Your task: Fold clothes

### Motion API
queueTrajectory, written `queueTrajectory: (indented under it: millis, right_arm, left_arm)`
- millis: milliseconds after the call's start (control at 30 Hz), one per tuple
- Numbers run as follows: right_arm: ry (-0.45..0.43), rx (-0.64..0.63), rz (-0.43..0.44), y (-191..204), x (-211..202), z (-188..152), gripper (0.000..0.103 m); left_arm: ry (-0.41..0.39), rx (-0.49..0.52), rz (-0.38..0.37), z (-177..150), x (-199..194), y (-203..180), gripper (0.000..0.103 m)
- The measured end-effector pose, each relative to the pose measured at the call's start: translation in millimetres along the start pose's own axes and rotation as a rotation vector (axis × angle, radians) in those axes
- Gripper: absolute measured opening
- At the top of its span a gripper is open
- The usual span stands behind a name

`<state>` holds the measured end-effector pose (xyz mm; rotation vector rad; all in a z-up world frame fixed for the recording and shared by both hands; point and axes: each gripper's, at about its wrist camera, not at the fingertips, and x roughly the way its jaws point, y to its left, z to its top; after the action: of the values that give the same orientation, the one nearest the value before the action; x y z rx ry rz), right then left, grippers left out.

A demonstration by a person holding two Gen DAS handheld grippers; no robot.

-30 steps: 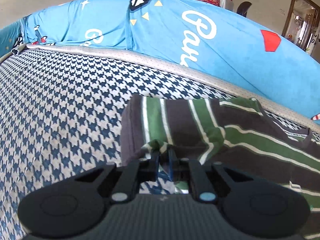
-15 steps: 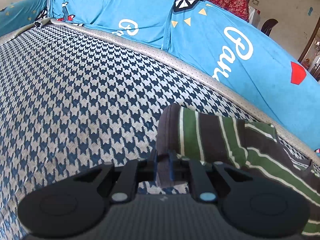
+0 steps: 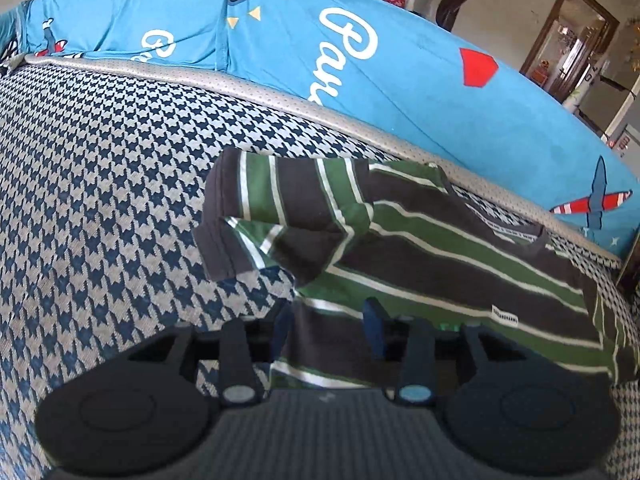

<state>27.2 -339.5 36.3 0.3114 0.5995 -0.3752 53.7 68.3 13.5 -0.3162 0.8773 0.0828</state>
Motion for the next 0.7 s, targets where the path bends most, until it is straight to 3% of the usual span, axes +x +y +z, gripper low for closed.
queueTrajectory:
  millis: [133,267,333,533,700]
  right_arm:
    - [-0.03,-0.053,-0.062,-2.2,-1.2,3.4,0.012]
    - [0.099,0.01,-0.074,-13.7,14.3,1.4,0.012]
    - [0.109,0.049,-0.086,-21.8,12.1,1.2,0.013]
    - [0.149,0.117,0.09,-36.9,-11.7,-5.9,0.013]
    - [0.21,0.05,0.189,-27.8,-27.5,-24.1,0.013]
  left_arm:
    - [0.034,0.05,-0.019,-10.7,2.0,-8.1,0.048]
    - [0.062,0.095,-0.011,-24.0,1.1,-11.7,0.052]
    - [0.065,0.108,-0.008,-32.6,-2.7,-11.4,0.052]
    - [0.047,0.151,-0.013,-58.2,-19.3,-11.2,0.058]
    - [0.036,0.169,-0.022,-80.7,-30.7,-11.8,0.063]
